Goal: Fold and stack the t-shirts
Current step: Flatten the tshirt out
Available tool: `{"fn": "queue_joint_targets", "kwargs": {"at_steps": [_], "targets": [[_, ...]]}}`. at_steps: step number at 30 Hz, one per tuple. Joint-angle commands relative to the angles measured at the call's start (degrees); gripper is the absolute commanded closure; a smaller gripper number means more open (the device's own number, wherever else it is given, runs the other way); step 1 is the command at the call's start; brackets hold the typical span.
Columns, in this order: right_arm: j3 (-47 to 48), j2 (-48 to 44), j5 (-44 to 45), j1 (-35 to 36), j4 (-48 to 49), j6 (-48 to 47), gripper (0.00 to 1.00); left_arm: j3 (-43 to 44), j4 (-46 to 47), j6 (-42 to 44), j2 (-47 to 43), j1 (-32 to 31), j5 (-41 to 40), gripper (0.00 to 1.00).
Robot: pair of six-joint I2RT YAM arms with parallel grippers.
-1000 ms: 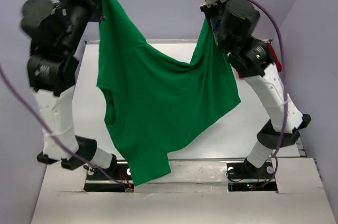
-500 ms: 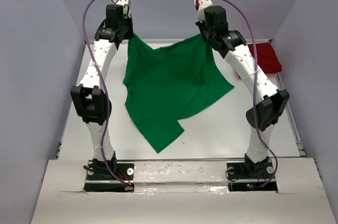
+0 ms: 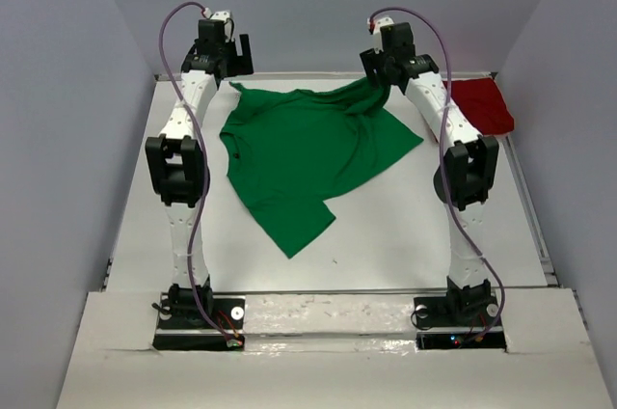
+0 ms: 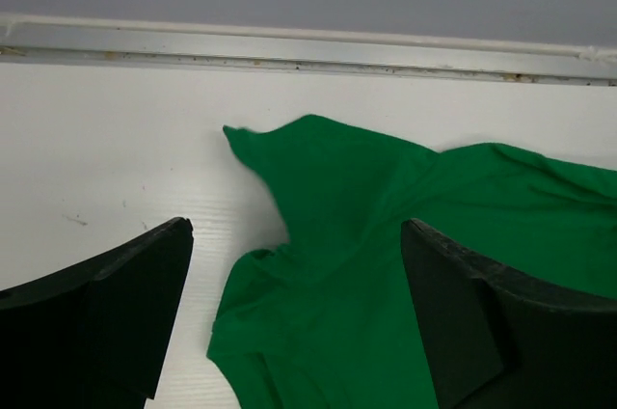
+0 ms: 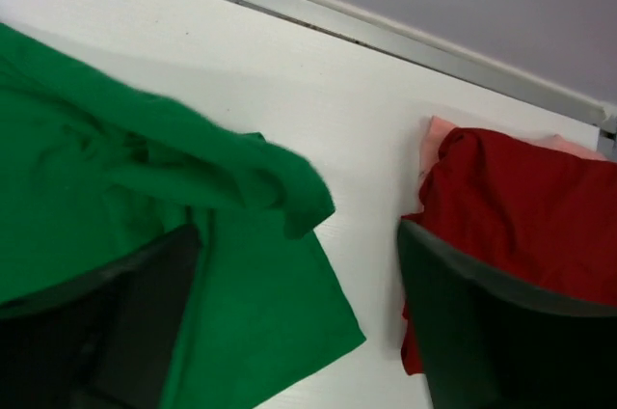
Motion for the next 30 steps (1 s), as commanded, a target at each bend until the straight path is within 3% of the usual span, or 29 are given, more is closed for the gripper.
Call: {"fn": "queue_joint_targets", "kwargs": {"at_steps": [1, 4, 7, 9, 10, 11, 12, 15, 20, 23, 30], "targets": [[4.54, 0.53, -1.93, -1.91, -0.43, 1.17, 0.00, 0.84, 1.53, -0.21, -3.87, -0.02, -2.73, 0.01], [2.89, -2.27, -2.27, -2.44, -0.78, 3.11, 0.00, -4.97, 5.83, -1.70, -10.54, -0.37, -3.43, 0.01], [-2.11, -8.57, -1.49, -3.15, -0.52, 5.22, 0.00, -4.55, 2.00, -3.11, -16.09, -1.51, -4.22, 0.01], [-13.17, -13.42, -1.66, -3.15, 4.12, 5.66, 0.01, -4.45, -0.30, -3.03, -20.12, -3.18, -6.41, 0.01], [-17.04, -17.88, -1.92, -3.93, 6.93, 6.44, 0.16, -6.54, -1.35, -4.07, -23.79, -5.27, -7.47, 0.01], [-19.95, -19.40, -2.71, -3.94, 7.04, 7.58, 0.16, -8.39, -1.37, -4.08, -23.83, -6.42, -8.35, 0.01], [-24.07, -20.38, -4.72, -4.72, 6.96, 10.64, 0.32, -10.59, -1.19, -5.12, -27.83, -7.65, -8.18, 0.01], [-34.16, -23.72, -8.32, -4.73, 8.97, 14.69, 0.41, -23.82, -1.36, -9.16, -35.76, -13.35, -8.19, 0.01], [-40.01, -23.29, -7.83, -5.25, 10.29, 17.61, 0.42, -45.01, 1.09, -14.00, -48.41, -21.09, -10.19, 0.01], [-40.45, -23.11, -10.00, -7.35, 9.50, 19.97, 0.42, -52.76, 1.62, -16.98, -52.83, -23.83, -11.24, 0.01], [-43.09, -21.18, -13.00, -10.18, 9.59, 23.76, 0.34, -61.40, 4.17, -19.19, -55.64, -29.02, -13.28, 0.01]]}}
